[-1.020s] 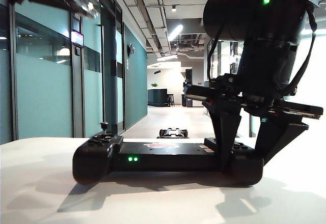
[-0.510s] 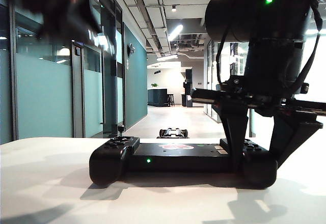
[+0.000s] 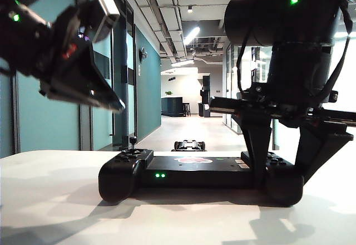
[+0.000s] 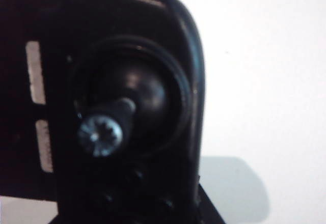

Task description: Push the left joystick on the remote control sitting on the white table forward to make the robot dog walk in a straight line until it approaches the door.

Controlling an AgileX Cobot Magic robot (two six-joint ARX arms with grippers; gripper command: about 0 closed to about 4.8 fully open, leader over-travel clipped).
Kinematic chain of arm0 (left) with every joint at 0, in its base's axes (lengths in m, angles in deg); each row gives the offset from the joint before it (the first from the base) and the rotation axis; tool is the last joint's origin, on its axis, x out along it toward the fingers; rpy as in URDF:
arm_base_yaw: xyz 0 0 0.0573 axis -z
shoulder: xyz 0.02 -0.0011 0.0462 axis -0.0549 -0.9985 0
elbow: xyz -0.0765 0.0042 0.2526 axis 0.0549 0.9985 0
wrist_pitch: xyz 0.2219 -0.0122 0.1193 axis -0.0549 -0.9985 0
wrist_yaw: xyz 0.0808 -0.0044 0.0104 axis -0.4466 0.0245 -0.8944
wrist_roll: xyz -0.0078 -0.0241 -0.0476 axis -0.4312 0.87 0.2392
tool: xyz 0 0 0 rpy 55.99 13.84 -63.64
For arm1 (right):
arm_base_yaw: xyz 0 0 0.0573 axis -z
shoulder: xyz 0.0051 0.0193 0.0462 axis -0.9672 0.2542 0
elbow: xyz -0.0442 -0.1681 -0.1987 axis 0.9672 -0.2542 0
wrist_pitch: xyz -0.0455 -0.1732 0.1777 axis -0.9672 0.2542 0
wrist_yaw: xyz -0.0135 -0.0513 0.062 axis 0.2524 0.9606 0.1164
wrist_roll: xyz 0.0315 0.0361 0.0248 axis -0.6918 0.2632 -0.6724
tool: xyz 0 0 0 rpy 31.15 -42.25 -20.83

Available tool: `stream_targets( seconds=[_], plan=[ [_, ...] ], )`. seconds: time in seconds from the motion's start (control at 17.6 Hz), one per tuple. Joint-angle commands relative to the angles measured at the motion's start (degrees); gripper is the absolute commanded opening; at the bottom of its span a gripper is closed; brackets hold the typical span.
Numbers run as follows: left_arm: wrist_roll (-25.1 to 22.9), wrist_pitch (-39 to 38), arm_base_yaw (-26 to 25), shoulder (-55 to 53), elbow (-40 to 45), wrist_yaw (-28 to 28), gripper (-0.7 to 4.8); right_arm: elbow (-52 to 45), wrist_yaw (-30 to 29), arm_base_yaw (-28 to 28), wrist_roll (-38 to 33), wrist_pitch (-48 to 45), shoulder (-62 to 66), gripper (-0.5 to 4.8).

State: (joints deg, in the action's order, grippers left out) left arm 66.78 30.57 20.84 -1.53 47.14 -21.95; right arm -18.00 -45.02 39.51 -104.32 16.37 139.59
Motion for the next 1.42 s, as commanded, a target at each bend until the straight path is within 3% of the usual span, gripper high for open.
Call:
stream_targets(
  seconds=[0.06,0.74,1.42],
  plan=[
    [-1.2,2.5,0.1,-2.4,0.0,0.5,-0.05,-0.1,-0.8,0.0,-0.4,1.3,0.0,1.98],
    [-1.0,8.7,0.6,-11.0,0.0,2.7,-0.05,-0.1,-0.6,0.0,0.5,2.0,0.0,1.98],
    [0.4,15.4,0.6,-14.8,-0.1,1.4,-0.05,-0.1,-0.6,0.0,0.5,2.1,0.0,1.98]
  ],
)
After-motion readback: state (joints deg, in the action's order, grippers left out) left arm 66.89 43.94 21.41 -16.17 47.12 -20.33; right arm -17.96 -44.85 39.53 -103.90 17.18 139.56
